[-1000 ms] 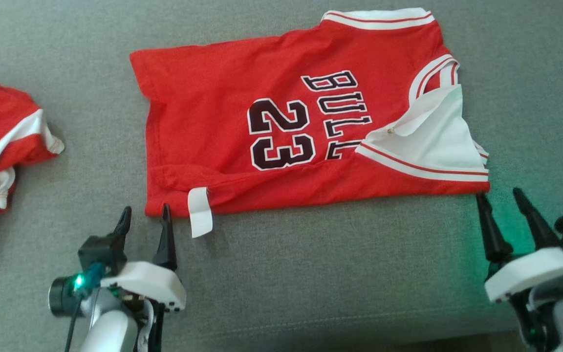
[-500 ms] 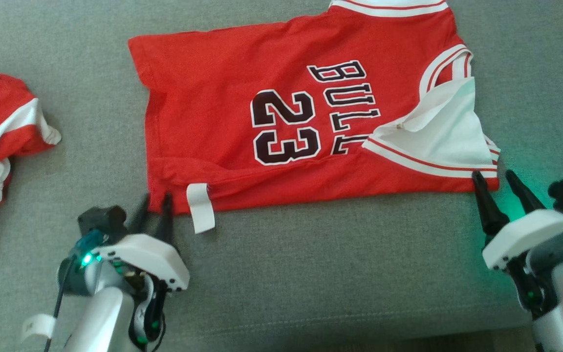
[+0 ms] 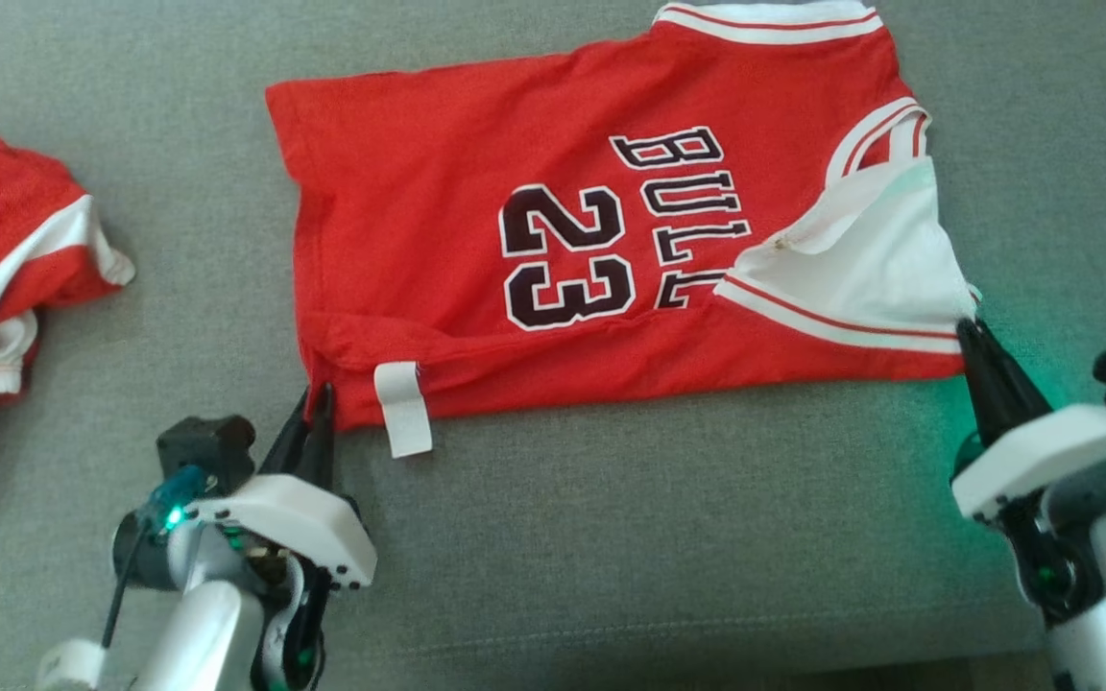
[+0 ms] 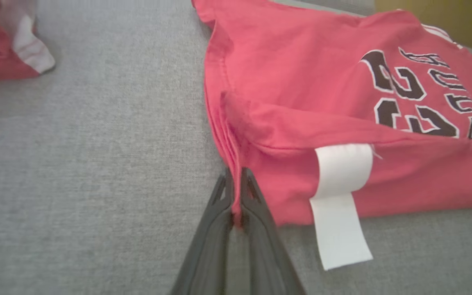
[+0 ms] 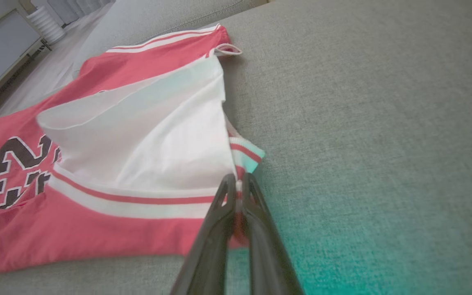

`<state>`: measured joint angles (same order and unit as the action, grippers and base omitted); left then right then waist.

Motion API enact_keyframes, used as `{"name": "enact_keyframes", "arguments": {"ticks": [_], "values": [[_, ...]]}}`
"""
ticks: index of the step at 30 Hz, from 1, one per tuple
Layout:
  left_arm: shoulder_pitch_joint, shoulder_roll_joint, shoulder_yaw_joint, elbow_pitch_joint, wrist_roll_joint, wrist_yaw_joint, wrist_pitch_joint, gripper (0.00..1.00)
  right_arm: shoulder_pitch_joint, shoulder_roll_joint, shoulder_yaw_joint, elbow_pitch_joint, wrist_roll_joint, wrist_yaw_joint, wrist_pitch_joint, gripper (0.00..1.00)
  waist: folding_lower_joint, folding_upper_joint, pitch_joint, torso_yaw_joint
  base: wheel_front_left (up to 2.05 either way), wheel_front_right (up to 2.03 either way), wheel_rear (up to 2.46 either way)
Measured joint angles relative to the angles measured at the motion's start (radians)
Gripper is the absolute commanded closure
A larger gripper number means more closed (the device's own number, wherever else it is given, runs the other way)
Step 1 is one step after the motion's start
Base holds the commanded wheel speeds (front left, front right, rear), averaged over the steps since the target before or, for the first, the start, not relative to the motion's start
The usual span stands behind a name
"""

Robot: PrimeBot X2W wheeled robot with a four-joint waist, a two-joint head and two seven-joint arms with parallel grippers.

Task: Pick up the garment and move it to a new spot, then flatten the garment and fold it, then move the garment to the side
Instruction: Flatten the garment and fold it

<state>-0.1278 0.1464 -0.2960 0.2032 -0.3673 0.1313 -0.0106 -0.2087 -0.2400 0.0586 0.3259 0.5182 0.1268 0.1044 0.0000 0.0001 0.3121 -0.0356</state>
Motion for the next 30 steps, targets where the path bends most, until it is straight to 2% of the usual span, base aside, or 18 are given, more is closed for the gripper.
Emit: {"name": "enact_keyframes", "arguments": {"ticks": [4,9,17,23,24,25,28,30], "values": [[0.027,0.023,0.006,-0.067,0.005,0.017,0.006,1.0,0.067,0.001,-0.019,-0.063,0.009,0.0,0.007,1.0,0.0,0.0,-0.017,0.008,0.0,0.0,0.0],[0.082,0.06,0.02,-0.155,0.001,0.029,0.056,1.0,0.192,0.016,-0.071,-0.184,0.009,0.0,0.067,1.0,0.0,0.0,-0.045,0.017,0.0,0.0,0.0],[0.23,0.082,0.032,-0.235,-0.049,0.055,0.145,1.0,0.394,0.103,-0.142,-0.329,-0.02,0.0,0.189,1.0,0.0,0.0,-0.095,0.023,0.0,0.0,0.0],[0.289,0.082,0.036,-0.225,-0.074,0.067,0.176,1.0,0.451,0.142,-0.153,-0.376,-0.049,0.0,0.214,0.98,0.0,0.0,-0.119,0.018,0.0,0.0,0.0],[0.289,0.082,0.033,-0.217,-0.07,0.068,0.167,0.62,0.451,0.143,-0.151,-0.379,-0.051,0.0,0.217,0.55,0.0,0.0,-0.121,0.017,0.0,0.0,0.0],[0.286,0.083,0.03,-0.205,-0.06,0.067,0.152,0.0,0.449,0.143,-0.149,-0.381,-0.053,0.0,0.218,0.0,0.0,0.0,-0.123,0.017,0.0,0.0,0.0],[0.284,0.084,0.022,-0.175,-0.049,0.072,0.119,0.0,0.447,0.143,-0.133,-0.393,-0.062,0.0,0.206,0.0,0.0,0.0,-0.13,0.015,0.0,0.0,0.0],[0.282,0.081,0.024,-0.167,-0.025,0.089,0.075,0.0,0.444,0.14,-0.123,-0.415,-0.088,0.0,0.161,0.0,0.0,0.0,-0.134,0.014,0.0,0.0,0.0]]}}
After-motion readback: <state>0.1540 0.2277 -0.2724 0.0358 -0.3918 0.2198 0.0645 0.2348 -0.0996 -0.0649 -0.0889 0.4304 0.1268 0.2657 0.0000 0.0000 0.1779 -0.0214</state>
